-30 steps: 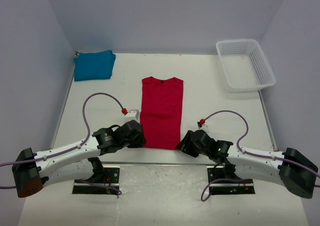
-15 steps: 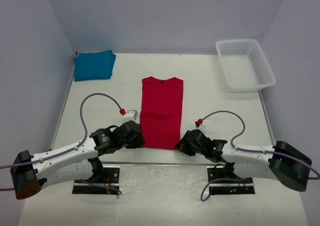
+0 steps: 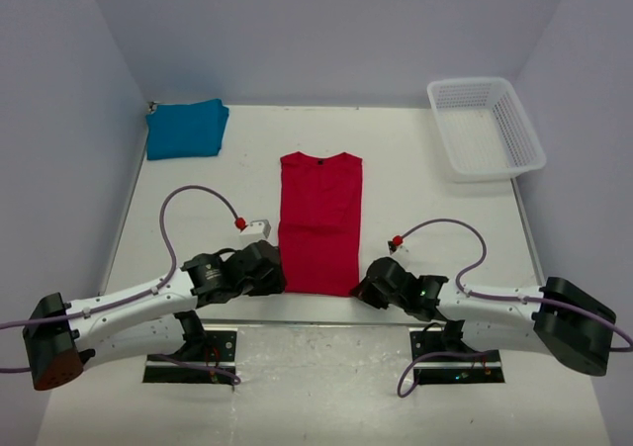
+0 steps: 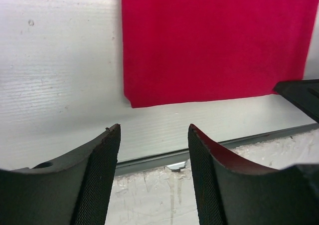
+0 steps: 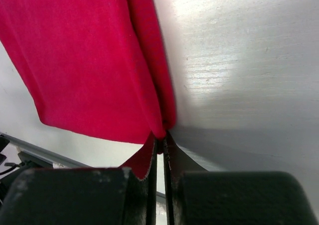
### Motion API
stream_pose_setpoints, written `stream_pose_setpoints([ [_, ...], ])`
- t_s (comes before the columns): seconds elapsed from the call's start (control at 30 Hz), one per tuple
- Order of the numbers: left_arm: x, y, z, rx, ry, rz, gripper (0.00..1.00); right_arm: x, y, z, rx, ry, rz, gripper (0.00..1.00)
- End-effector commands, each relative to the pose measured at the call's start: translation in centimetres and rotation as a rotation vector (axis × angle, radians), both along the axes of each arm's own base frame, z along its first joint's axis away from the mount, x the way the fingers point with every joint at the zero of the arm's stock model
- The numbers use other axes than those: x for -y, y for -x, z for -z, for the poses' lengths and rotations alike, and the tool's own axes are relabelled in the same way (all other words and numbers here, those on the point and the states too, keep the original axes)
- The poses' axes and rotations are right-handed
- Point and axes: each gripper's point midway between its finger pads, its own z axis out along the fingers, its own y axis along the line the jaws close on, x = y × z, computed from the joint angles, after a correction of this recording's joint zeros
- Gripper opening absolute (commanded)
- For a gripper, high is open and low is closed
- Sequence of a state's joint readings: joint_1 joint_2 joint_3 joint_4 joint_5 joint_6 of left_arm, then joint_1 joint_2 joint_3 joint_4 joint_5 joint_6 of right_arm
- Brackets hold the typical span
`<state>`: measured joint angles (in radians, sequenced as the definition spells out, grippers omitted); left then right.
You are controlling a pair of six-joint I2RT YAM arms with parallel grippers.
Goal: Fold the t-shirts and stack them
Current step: Grab one side of the 2/3 rectangular tshirt with both arms
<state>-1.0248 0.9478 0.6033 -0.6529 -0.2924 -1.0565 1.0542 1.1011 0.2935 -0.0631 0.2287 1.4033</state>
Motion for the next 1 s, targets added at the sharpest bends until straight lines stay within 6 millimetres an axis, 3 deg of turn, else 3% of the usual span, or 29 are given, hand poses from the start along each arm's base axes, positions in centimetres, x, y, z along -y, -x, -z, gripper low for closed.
stream_pose_setpoints([
  [0.0, -1.3, 0.0, 1.2, -0.019, -0.056, -0.071, 0.59, 2.3, 0.0, 1.2, 0.006, 0.133, 0.023, 0.00],
  [0.53, -1.0, 0.8, 4.8, -0.073, -0.047, -0.079, 0.58, 1.6, 0.5, 1.2, 0.018, 0.136, -0.019, 0.00],
  [0.97, 0.1, -0.6, 5.0, -0.048, -0.053, -0.082, 0.53, 2.4, 0.8, 1.0, 0.025, 0.134, -0.004, 0.00],
])
